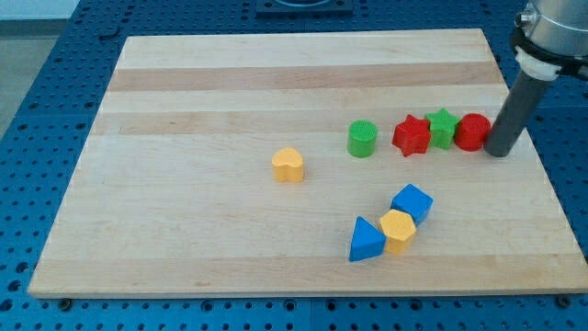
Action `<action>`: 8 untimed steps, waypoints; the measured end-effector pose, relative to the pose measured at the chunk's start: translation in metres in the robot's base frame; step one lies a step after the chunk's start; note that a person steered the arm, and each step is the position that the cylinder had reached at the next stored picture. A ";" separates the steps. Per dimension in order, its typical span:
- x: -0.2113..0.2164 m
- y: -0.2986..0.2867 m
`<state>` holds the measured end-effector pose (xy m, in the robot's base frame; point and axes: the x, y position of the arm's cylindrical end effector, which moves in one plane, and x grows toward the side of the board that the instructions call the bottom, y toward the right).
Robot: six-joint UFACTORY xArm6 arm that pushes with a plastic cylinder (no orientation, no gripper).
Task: Slide the green star slightly down
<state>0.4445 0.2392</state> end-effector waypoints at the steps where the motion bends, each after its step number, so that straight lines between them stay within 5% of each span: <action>1: 0.000 -0.005; 5: 0.000 0.105; 8: -0.066 0.057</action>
<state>0.3790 0.2964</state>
